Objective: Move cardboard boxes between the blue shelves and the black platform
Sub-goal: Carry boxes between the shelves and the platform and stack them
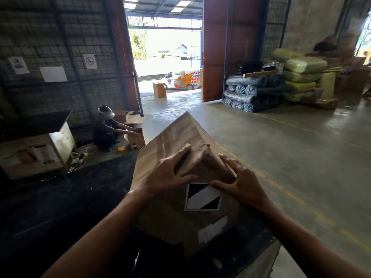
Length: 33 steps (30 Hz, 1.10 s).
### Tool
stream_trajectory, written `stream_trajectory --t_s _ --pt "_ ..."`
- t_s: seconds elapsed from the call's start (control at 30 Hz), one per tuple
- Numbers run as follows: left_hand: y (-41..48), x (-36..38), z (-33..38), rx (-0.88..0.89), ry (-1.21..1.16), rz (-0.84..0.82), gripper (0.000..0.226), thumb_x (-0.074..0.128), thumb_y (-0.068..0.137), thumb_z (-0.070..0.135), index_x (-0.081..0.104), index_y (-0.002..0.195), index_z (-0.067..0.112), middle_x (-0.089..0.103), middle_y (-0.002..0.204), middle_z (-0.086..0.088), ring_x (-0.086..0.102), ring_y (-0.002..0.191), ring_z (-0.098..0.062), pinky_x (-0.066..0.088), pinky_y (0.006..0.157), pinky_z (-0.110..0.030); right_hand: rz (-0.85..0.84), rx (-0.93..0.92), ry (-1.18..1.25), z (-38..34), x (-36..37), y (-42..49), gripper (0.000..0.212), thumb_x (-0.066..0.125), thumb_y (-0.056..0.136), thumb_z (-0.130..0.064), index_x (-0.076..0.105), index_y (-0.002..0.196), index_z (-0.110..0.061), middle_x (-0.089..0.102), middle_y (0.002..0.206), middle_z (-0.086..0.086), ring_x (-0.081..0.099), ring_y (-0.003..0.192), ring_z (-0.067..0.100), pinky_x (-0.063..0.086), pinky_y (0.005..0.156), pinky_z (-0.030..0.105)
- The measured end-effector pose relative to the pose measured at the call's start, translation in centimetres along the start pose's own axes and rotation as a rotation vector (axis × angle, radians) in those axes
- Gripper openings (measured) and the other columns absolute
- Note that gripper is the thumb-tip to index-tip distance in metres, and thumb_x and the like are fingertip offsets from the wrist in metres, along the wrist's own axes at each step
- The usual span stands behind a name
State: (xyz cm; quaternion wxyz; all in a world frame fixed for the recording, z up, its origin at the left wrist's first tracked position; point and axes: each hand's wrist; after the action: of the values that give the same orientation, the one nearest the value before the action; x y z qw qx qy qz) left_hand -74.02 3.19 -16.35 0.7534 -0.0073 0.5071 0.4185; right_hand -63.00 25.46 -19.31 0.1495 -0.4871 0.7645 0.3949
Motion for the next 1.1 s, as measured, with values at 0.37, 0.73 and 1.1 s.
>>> stream_trajectory --t_s 0.37,0.73,1.1 --pt "-3.1 2.5 -3.8 -0.147 0.118 -0.179 0.110 0.049 0.061 0.092 0.019 0.154 0.041 0.050 0.147 0.003 0.049 0.133 -0.017 0.041 0.108 -0.032 -0.016 -0.003 -0.102 3.2 -2.6 -0.5 0.090 0.087 0.065 -0.043 0.049 0.143 -0.018 0.049 0.143 -0.007 0.044 0.126 0.001 0.028 0.097 0.005" --pt "-8.0 1.1 -7.1 -0.322 0.008 0.072 0.094 0.076 0.069 0.059 0.038 0.150 0.029 0.035 0.155 0.014 0.034 0.140 -0.002 0.025 0.113 -0.016 -0.104 0.093 -0.080 6.0 -1.0 -1.1 0.099 0.086 0.066 -0.041 0.040 0.146 -0.006 0.034 0.155 0.004 0.029 0.140 0.007 0.018 0.110 0.014" --pt "-10.0 3.1 -4.6 -0.354 -0.058 0.220 0.078 0.081 0.073 0.046 0.050 0.142 0.027 0.036 0.152 0.017 0.038 0.135 0.001 0.031 0.112 -0.016 -0.102 0.126 -0.036 7.1 -0.8 0.4 0.100 0.089 0.060 -0.040 0.046 0.143 -0.005 0.038 0.153 0.004 0.033 0.138 0.007 0.022 0.111 0.017"
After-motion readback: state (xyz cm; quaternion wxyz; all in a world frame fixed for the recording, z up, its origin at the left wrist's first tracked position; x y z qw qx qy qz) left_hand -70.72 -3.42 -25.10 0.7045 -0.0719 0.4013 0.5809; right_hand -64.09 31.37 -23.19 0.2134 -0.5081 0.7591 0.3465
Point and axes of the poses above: each hand's wrist, its own y-axis towards the middle knuckle, its own x-axis out of the palm, z = x × y
